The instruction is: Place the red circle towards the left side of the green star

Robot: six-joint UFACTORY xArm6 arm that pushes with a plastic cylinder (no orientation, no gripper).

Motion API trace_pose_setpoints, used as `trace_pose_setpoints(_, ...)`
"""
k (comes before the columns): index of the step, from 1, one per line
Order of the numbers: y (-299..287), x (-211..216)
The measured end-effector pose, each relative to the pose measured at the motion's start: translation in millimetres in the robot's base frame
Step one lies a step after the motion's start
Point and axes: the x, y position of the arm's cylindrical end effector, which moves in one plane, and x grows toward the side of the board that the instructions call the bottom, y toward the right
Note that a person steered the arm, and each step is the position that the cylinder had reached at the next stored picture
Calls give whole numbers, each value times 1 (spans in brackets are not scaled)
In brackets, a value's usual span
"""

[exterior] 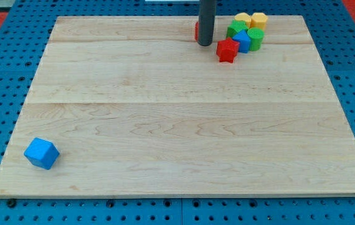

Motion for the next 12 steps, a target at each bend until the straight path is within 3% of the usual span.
trace_pose_setpoints(2,-75,36)
trace_pose_setpoints(3,-87,8)
trace_pose_setpoints(5,-63,-46)
trace_pose_setpoints(6,-28,-55)
trace_pose_setpoints(7,-12,-31)
trace_pose_setpoints(10,-250,70)
trace_pose_setpoints(12,-357,76)
